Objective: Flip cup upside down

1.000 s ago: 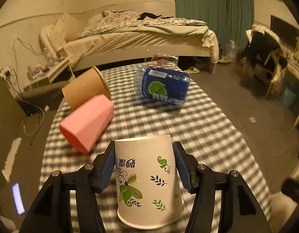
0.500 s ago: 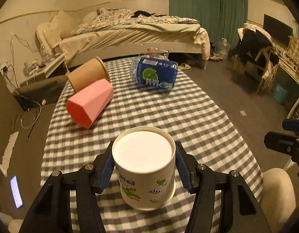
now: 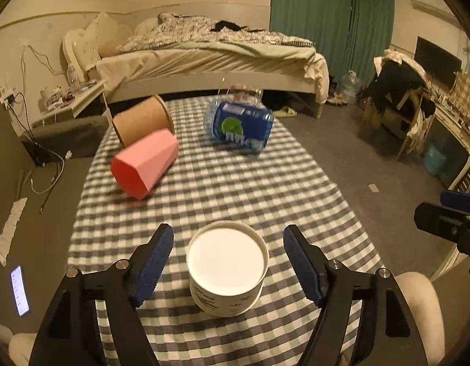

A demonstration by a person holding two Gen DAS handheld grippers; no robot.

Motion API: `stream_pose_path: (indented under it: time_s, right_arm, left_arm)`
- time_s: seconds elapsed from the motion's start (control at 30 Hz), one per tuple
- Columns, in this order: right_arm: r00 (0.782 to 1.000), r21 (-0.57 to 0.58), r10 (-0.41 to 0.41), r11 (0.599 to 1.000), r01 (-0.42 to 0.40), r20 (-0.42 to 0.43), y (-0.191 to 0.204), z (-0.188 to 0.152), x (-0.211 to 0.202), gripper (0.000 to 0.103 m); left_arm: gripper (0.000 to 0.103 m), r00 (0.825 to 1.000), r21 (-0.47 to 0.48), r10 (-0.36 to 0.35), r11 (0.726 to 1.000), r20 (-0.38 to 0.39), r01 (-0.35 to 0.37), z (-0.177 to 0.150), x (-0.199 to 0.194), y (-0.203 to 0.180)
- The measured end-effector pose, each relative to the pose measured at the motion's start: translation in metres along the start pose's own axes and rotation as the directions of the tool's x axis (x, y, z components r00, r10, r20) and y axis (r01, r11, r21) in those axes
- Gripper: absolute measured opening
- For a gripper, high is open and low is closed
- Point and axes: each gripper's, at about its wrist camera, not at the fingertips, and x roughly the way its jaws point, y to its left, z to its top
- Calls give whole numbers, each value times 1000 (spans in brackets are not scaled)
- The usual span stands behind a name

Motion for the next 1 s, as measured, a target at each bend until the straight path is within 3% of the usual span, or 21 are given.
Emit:
stream_pose_path:
  time_s: [0.2,0.43,0.6,1.0]
  right_arm:
    - [997,-7,-1,1000,2,75,3,6,-32,91]
    - [981,-58,33,998,-22,192,25,17,-78,91]
    - [965,-107,75,993,-49,253,49,14,-101,91]
    - [972,-151,102,986,-71,211,91,-25,-79,91]
  left_arm:
    - [78,994,-54,-27,998,105,33,29,-47,11]
    - [78,982,-65,50,997,183,-38,45,-108,32]
    - [77,981,-113,72,992,182,-51,35,-133,53]
    - [76,984,-103,107,990,145,-93,-19,-145,73]
